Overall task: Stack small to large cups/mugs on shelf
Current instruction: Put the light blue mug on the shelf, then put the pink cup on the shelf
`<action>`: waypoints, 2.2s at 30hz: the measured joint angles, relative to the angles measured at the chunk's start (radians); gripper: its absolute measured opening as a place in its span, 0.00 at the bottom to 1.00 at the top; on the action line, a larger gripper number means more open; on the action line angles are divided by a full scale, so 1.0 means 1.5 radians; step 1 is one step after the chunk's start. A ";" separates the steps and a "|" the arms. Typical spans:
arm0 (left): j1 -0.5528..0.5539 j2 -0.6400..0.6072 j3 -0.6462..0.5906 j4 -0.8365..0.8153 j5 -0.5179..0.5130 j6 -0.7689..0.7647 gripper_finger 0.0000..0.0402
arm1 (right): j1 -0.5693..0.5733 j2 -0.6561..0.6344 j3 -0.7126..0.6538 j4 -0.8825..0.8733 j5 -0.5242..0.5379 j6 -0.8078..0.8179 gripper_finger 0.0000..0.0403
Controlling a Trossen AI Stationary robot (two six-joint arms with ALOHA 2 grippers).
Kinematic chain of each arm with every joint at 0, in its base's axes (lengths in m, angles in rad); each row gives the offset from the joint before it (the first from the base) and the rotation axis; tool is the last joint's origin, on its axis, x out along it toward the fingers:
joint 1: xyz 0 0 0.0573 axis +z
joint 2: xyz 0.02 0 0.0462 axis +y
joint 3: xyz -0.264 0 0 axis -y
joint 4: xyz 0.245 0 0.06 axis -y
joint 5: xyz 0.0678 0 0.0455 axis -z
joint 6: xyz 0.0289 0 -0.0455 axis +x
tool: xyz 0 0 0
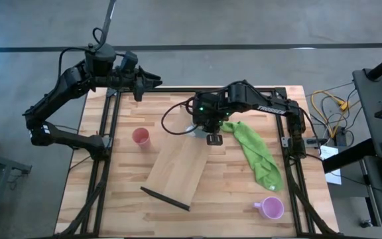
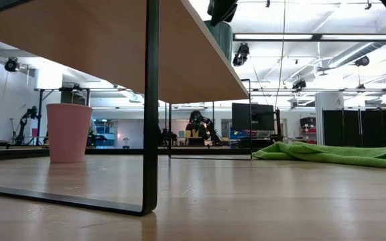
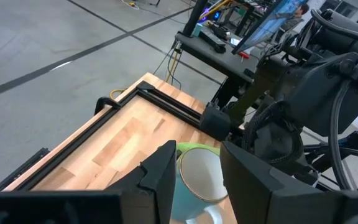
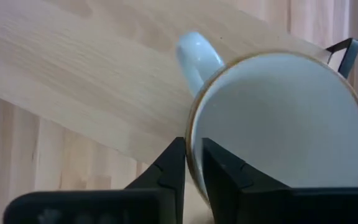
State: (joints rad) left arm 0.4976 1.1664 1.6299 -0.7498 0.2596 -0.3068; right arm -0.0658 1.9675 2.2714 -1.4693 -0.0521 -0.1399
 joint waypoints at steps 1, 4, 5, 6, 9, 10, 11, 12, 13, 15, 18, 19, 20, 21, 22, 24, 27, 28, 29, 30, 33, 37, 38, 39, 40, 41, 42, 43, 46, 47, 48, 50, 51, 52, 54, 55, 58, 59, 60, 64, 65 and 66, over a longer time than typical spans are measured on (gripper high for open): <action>0.000 0.000 0.000 0.000 0.000 0.000 0.28 | 0.000 0.000 -0.002 0.005 0.000 -0.002 0.12; 0.000 0.001 0.000 0.000 0.000 0.000 0.28 | 0.000 0.000 -0.004 0.020 0.000 -0.009 0.12; 0.000 0.001 0.000 0.000 0.000 0.000 0.28 | 0.000 0.000 -0.004 0.026 0.000 -0.009 0.12; 0.000 0.001 0.000 0.000 0.000 0.000 0.28 | 0.000 0.000 -0.004 0.031 0.000 -0.011 0.12; 0.000 0.001 0.000 0.000 0.000 0.000 0.28 | 0.000 0.000 -0.004 0.043 0.000 -0.012 0.12; 0.000 0.001 0.000 0.000 0.000 0.000 0.28 | 0.000 0.000 -0.004 0.048 0.000 -0.012 0.12; 0.000 0.001 0.000 0.000 0.000 0.000 0.28 | 0.000 0.000 -0.004 0.055 0.000 -0.012 0.12; 0.000 0.001 0.000 0.000 0.000 0.000 0.28 | 0.000 0.000 -0.004 0.064 0.000 -0.011 0.12; 0.000 0.001 0.000 0.000 0.000 0.000 0.28 | 0.000 0.000 -0.004 0.073 0.000 -0.009 0.12; 0.000 0.001 0.000 0.000 0.000 0.000 0.28 | 0.000 0.000 -0.004 0.088 0.000 -0.003 0.12; 0.000 0.001 0.000 0.000 0.000 0.000 0.28 | 0.000 0.000 -0.004 0.107 0.001 -0.001 0.12; 0.000 0.001 0.000 0.000 0.000 0.000 0.28 | 0.000 0.000 -0.004 0.113 0.001 0.000 0.12; 0.000 0.001 0.000 0.000 0.000 0.000 0.28 | 0.000 0.000 -0.004 0.118 0.001 0.001 0.12; 0.000 0.001 0.000 0.000 0.000 0.000 0.28 | 0.000 0.000 -0.003 0.119 0.001 0.004 0.12; 0.000 0.001 0.000 0.000 0.000 0.000 0.28 | 0.000 0.000 -0.002 0.116 0.001 0.006 0.12; 0.000 0.001 0.000 0.000 0.000 0.000 0.28 | 0.002 0.000 0.005 0.105 0.001 0.006 0.12; 0.000 0.001 0.000 0.000 0.000 0.000 0.28 | 0.012 -0.006 0.022 0.069 0.000 0.029 0.12; 0.000 0.001 0.000 0.000 0.000 0.000 0.28 | 0.017 -0.010 0.031 0.052 -0.001 0.043 0.12; 0.000 0.001 0.000 0.000 0.005 0.000 0.28 | 0.021 -0.015 0.039 0.030 -0.002 0.058 0.12; 0.000 0.001 0.000 0.000 0.016 0.001 0.28 | 0.026 -0.022 0.045 0.009 -0.003 0.074 0.12; -0.001 0.001 0.000 0.000 0.058 0.003 0.28 | 0.042 -0.049 0.052 -0.036 -0.003 0.115 0.12; -0.016 -0.001 0.000 -0.008 0.085 0.005 0.28 | 0.065 -0.085 0.052 -0.066 -0.002 0.172 0.12; -0.023 -0.001 0.000 -0.017 0.085 0.006 0.28 | 0.072 -0.095 0.052 -0.069 -0.002 0.190 0.12; -0.030 -0.002 0.000 -0.030 0.086 0.006 0.28 | 0.078 -0.103 0.052 -0.068 -0.002 0.210 0.12; -0.038 -0.002 0.001 -0.046 0.086 0.006 0.28 | 0.085 -0.112 0.052 -0.068 -0.002 0.229 0.12; -0.047 -0.002 0.001 -0.059 0.086 0.006 0.28 | 0.092 -0.122 0.051 -0.068 -0.002 0.245 0.12; -0.058 -0.002 0.000 -0.070 0.086 0.006 0.28 | 0.099 -0.129 0.051 -0.068 -0.002 0.257 0.12; -0.070 -0.002 0.000 -0.085 0.086 0.006 0.28 | 0.106 -0.137 0.051 -0.068 -0.001 0.266 0.12; -0.108 -0.003 0.000 -0.122 0.086 0.005 0.28 | 0.122 -0.153 0.051 -0.068 0.015 0.298 0.12; -0.122 -0.003 0.000 -0.132 0.085 0.001 0.28 | 0.127 -0.157 0.051 -0.068 0.030 0.314 0.12; -0.136 -0.002 0.000 -0.137 0.085 -0.001 0.28 | 0.131 -0.159 0.051 -0.068 0.050 0.329 0.12; -0.165 0.000 0.000 -0.154 0.082 -0.005 0.28 | 0.136 -0.162 0.051 -0.068 0.086 0.360 0.12; -0.178 0.002 0.000 -0.168 0.077 -0.017 0.28 | 0.137 -0.163 0.051 -0.068 0.100 0.373 0.12; -0.191 0.004 0.000 -0.179 0.069 -0.033 0.28 | 0.137 -0.163 0.051 -0.068 0.108 0.386 0.12; -0.214 0.009 0.000 -0.208 0.062 -0.057 0.28 | 0.137 -0.160 0.051 -0.068 0.111 0.411 0.12; -0.226 0.011 -0.001 -0.223 0.054 -0.067 0.28 | 0.137 -0.158 0.051 -0.068 0.112 0.418 0.12; -0.261 0.018 -0.001 -0.247 0.050 -0.071 0.28 | 0.137 -0.147 0.050 -0.068 0.112 0.432 0.12; -0.271 0.021 -0.002 -0.252 0.050 -0.070 0.28 | 0.137 -0.143 0.050 -0.068 0.112 0.437 0.12; -0.280 0.025 -0.002 -0.255 0.051 -0.070 0.28 | 0.137 -0.138 0.050 -0.068 0.112 0.441 0.12; -0.299 0.033 -0.003 -0.288 0.050 -0.069 0.28 | 0.147 -0.119 0.050 -0.068 0.108 0.444 0.12; -0.300 0.034 -0.003 -0.298 0.050 -0.071 0.28 | 0.153 -0.115 0.050 -0.068 0.106 0.444 0.12; -0.302 0.034 -0.004 -0.310 0.048 -0.071 0.28 | 0.159 -0.110 0.050 -0.068 0.105 0.445 0.12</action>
State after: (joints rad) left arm 0.0441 1.2167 1.6241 -1.2150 0.3310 -0.4129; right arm 0.1728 1.8024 2.3463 -1.5711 0.1055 0.5270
